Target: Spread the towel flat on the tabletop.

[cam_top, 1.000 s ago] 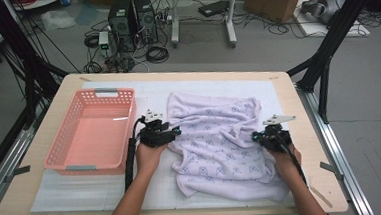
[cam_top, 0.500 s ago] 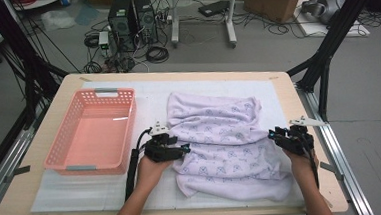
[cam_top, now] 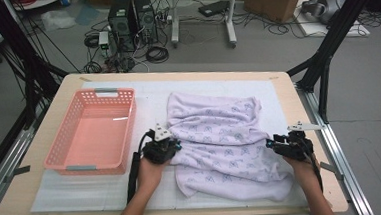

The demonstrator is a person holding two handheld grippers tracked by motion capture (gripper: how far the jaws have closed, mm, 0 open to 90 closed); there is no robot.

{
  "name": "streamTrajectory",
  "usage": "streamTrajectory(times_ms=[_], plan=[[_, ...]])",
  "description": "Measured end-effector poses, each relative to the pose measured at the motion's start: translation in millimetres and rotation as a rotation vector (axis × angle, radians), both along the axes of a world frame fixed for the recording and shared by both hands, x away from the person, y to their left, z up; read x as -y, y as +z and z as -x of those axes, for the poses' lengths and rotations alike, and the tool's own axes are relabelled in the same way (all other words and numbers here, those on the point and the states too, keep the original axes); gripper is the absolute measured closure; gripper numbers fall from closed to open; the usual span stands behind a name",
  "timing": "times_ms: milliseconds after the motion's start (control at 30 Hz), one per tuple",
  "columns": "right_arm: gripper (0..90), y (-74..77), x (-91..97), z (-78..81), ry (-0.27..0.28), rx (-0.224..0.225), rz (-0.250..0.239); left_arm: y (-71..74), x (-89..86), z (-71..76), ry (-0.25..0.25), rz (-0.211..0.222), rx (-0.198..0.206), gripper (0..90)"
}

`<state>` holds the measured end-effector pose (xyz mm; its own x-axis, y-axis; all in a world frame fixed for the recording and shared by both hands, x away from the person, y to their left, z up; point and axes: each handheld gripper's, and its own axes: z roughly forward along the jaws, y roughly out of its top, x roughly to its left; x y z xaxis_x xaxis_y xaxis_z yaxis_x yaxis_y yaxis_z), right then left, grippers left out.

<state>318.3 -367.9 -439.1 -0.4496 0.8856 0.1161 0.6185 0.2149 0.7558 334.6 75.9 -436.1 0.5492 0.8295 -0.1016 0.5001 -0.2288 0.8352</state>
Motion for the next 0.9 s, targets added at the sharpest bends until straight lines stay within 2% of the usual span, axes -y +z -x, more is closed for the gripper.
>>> streamTrajectory(times_ms=[100,167,200,233,267,333,367,433,467,533,567,600,667,700,733,800,833,900], plan=[[51.9,-5.6,-9.8,-2.1,0.048,-0.030,0.002,3.1,-7.9,-10.4,0.053,0.013,0.016,82.0],[54.2,-6.9,-23.5,-2.2,0.081,-0.023,0.047,1.5,-10.0,-15.6,0.075,0.021,0.026,82.0],[64.2,-6.1,-29.6,-1.7,0.080,-0.004,0.098,0.0,-11.1,-18.2,0.082,0.030,0.020,81.9],[80.1,-5.3,-32.5,-2.8,0.103,-0.011,0.088,-1.9,-11.3,-20.5,0.088,0.041,0.016,81.8],[85.7,-4.9,-34.3,-4.4,0.115,-0.012,0.083,-3.6,-11.1,-22.1,0.088,0.049,0.014,81.7],[87.3,-3.4,-38.6,-7.5,0.098,0.031,0.154,-6.0,-9.0,-23.8,0.082,0.056,0.020,81.2],[87.5,-2.9,-37.9,-10.3,0.069,0.055,0.164,-6.6,-7.7,-24.1,0.076,0.060,0.023,80.7],[87.5,-1.4,-32.4,-19.2,0.004,0.095,0.150,-7.2,-6.5,-24.5,0.064,0.077,0.025,79.0],[87.5,-0.1,-29.6,-24.5,-0.029,0.118,0.158,-7.0,-5.5,-24.4,0.062,0.085,0.031,75.7],[87.5,3.0,-24.9,-34.9,-0.108,0.162,0.182,-6.4,-4.4,-23.5,0.049,0.103,0.035,67.4],[87.4,4.6,-21.8,-40.2,-0.144,0.174,0.177,-5.9,-3.9,-22.7,0.037,0.111,0.031,61.0],[87.1,6.2,-19.6,-44.1,-0.177,0.166,0.179,-5.0,-3.6,-21.3,0.022,0.120,0.018,53.3],[84.3,7.9,-15.8,-49.0,-0.197,0.152,0.155,-2.6,-3.4,-16.7,-0.018,0.118,0.003,46.4],[80.1,9.0,-15.5,-48.3,-0.208,0.159,0.156,-1.5,-3.3,-13.0,-0.035,0.116,0.010,44.1],[71.9,10.2,-15.0,-46.4,-0.216,0.159,0.149,-0.4,-3.7,-9.2,-0.053,0.115,0.012,43.6],[66.6,13.4,-12.7,-40.9,-0.205,0.153,0.102,1.7,-4.1,-2.4,-0.090,0.112,-0.003,40.8],[64.9,15.6,-11.8,-36.7,-0.194,0.165,0.098,2.5,-5.0,1.9,-0.102,0.112,0.001,40.9],[62.2,20.9,-9.0,-26.6,-0.172,0.175,0.056,3.5,-7.0,11.3,-0.123,0.122,0.007,40.8]])
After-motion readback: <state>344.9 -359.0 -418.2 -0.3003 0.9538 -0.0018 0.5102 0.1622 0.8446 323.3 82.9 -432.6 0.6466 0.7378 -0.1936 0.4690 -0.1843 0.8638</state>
